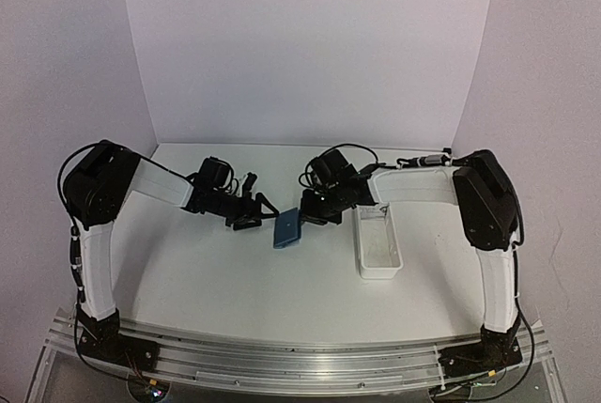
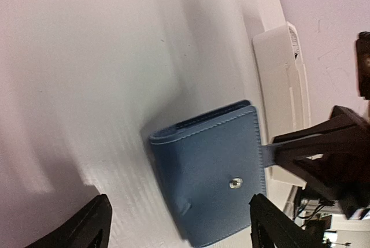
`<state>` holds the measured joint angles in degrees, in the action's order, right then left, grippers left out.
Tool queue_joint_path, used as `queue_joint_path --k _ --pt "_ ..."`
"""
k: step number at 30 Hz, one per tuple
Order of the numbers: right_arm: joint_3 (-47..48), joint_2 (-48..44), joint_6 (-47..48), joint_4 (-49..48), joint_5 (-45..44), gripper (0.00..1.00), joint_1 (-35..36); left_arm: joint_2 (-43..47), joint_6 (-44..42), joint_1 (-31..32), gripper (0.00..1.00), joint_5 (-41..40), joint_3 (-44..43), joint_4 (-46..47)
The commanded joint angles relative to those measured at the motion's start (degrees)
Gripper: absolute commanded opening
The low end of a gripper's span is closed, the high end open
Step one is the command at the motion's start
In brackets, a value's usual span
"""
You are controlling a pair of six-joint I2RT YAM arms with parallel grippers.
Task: Put the credit cards into the card holder
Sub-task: Open the card holder at the center of the board.
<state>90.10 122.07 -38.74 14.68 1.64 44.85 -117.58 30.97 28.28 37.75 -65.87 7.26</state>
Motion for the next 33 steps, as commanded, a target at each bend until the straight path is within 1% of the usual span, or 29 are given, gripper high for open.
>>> queue_joint_path --k 1,4,7,9,13,16,18,21,23,25,30,33 --pt "4.8 -4.03 -0.12 -1.69 2.63 0.0 1.82 3.37 -5.39 -1.33 0.98 2.11 0.98 -3.54" --pt "5.48 -3.49 -1.31 -2.06 2.04 0.0 2.23 4.0 -5.39 -2.08 0.99 2.32 1.36 -3.96" --pt "4.47 -2.87 -2.41 -2.34 1.41 0.0 2.29 4.81 -5.19 -2.48 0.97 2.61 2.86 -3.92" --pt "3.09 -2.58 -3.21 -2.91 0.9 0.0 2.26 5.15 -5.17 -2.53 0.93 2.77 3.76 -3.63" --pt "1.39 -2.38 -5.12 -5.04 1.83 0.0 1.94 5.31 -4.52 -2.49 0.8 2.22 4.97 -3.13" --pt "-0.62 -3.21 -7.54 -5.51 1.06 0.0 1.09 5.43 -4.69 -2.51 0.75 0.7 5.0 -3.54" --pt "-3.94 -4.18 -10.72 -5.8 0.57 0.0 -0.36 5.39 -4.78 -2.52 0.75 0.04 4.86 -4.1" --pt "-11.69 -5.79 -15.41 -6.21 -0.42 0.0 -2.46 5.35 -4.69 -2.51 0.75 -1.39 4.42 -5.42" --pt "-15.91 -6.47 -16.92 -6.56 -0.84 0.0 -3.26 5.41 -4.79 -2.52 0.75 -2.19 4.26 -6.21" --pt "-17.65 -6.48 -17.5 -6.59 -1.07 0.0 -3.4 5.45 -4.93 -2.51 0.75 -2.26 4.45 -6.53" --pt "-14.7 -4.37 -15.18 -6.72 0.25 0.0 -3.19 5.0 -4.61 -1.96 0.75 -0.82 4.7 -5.76" --pt "-12.06 -3.5 -13.2 -6.66 0.45 0.0 -2.81 4.82 -4.68 -1.25 0.8 0.91 3.78 -4.75"
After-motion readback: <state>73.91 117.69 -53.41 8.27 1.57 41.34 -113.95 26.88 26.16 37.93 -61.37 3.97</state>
